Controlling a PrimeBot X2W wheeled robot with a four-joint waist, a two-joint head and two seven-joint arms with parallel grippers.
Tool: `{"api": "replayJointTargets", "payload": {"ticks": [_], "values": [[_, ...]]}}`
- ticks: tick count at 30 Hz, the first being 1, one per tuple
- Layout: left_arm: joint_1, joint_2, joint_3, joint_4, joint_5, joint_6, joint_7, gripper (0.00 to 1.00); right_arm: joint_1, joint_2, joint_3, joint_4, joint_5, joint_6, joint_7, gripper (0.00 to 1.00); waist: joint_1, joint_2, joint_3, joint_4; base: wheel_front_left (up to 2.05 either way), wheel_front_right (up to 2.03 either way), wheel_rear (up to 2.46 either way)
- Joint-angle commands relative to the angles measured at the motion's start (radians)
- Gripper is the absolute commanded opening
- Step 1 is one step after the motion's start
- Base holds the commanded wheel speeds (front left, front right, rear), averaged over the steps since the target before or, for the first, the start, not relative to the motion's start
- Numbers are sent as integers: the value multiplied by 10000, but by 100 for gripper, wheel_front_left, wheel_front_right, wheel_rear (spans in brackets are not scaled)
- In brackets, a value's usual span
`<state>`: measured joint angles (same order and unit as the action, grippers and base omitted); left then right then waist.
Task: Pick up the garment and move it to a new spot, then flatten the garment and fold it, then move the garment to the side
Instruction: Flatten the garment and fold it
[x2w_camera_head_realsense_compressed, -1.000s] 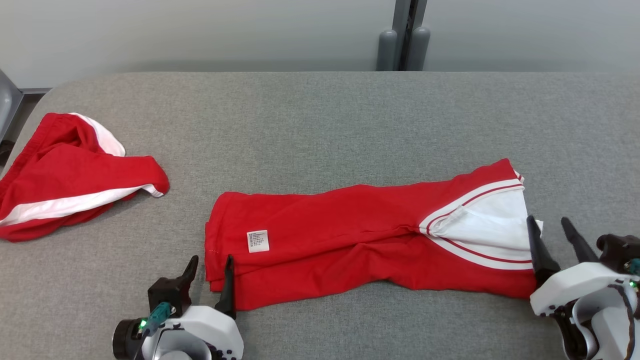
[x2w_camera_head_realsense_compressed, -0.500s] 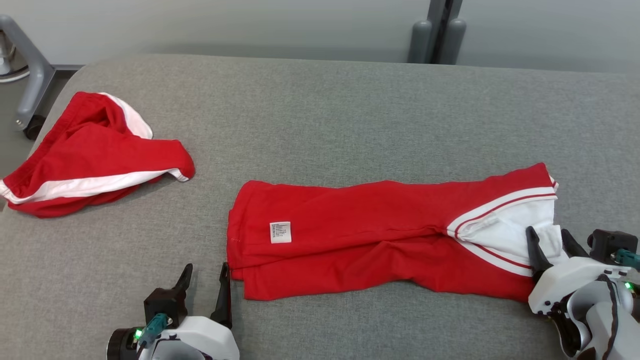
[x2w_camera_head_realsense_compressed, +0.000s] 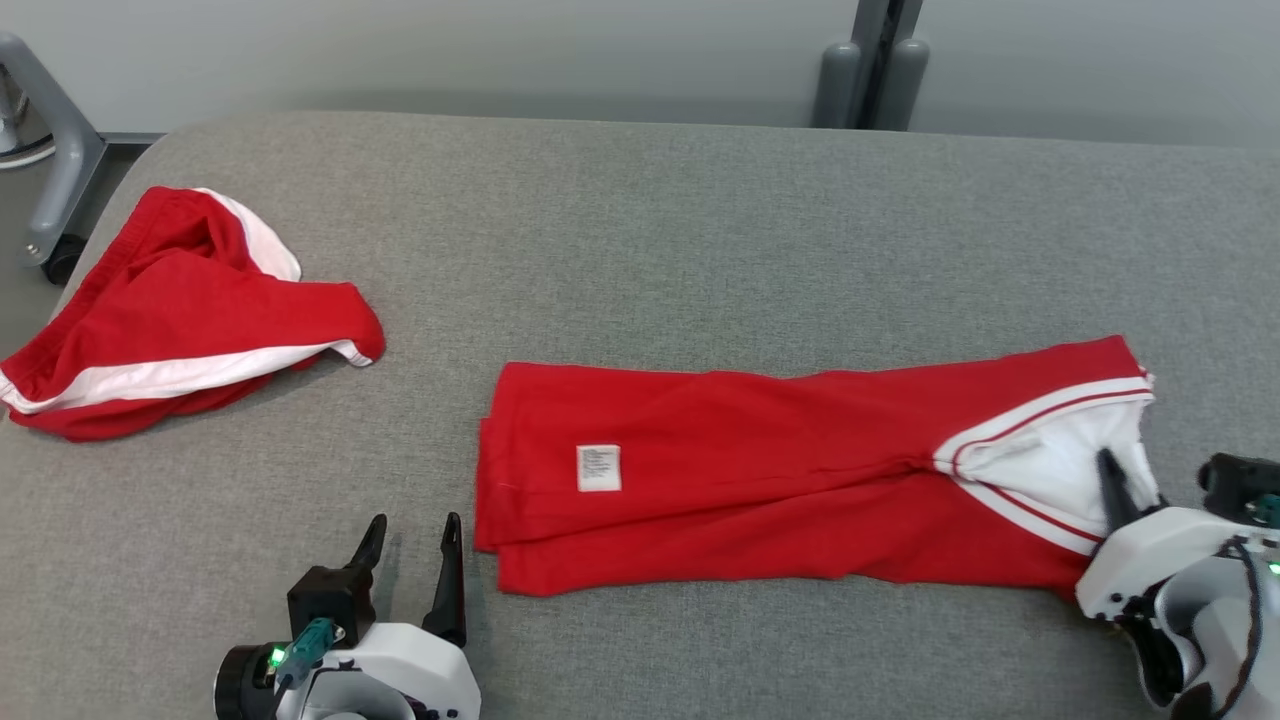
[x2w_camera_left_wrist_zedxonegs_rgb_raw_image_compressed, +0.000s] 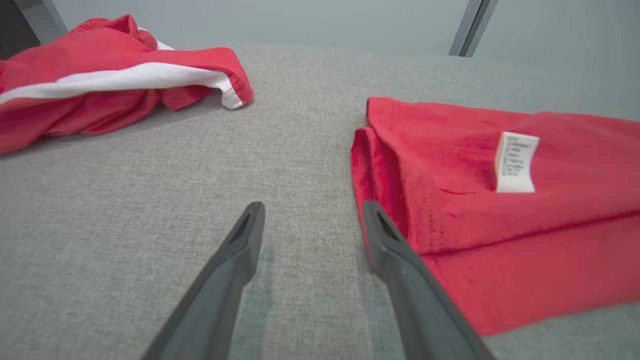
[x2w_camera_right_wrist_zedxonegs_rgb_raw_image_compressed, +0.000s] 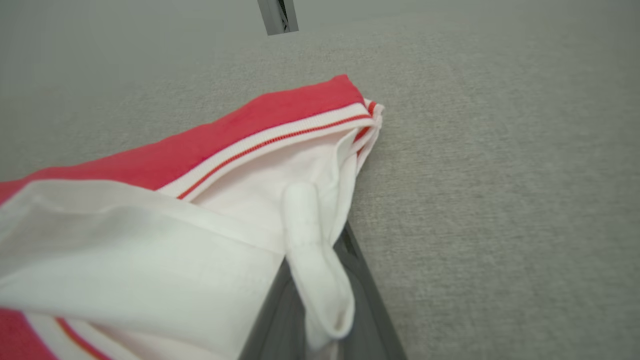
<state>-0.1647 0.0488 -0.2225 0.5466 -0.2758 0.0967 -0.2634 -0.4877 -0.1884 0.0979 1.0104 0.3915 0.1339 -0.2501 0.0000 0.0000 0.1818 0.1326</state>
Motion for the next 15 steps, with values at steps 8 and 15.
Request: {"api": "replayJointTargets", "payload": {"ticks": [8, 15], "values": [[69, 42, 93, -4, 53, -56, -15, 100, 303, -219, -1607, -1354, -922, -34, -152, 0, 0, 0, -145, -612, 0, 0, 0], [25, 43, 61, 36, -79, -73, -15, 100, 949, 500, -927, -3182, -1122, -32, -154, 0, 0, 0, -254, -917, 0, 0, 0]]}}
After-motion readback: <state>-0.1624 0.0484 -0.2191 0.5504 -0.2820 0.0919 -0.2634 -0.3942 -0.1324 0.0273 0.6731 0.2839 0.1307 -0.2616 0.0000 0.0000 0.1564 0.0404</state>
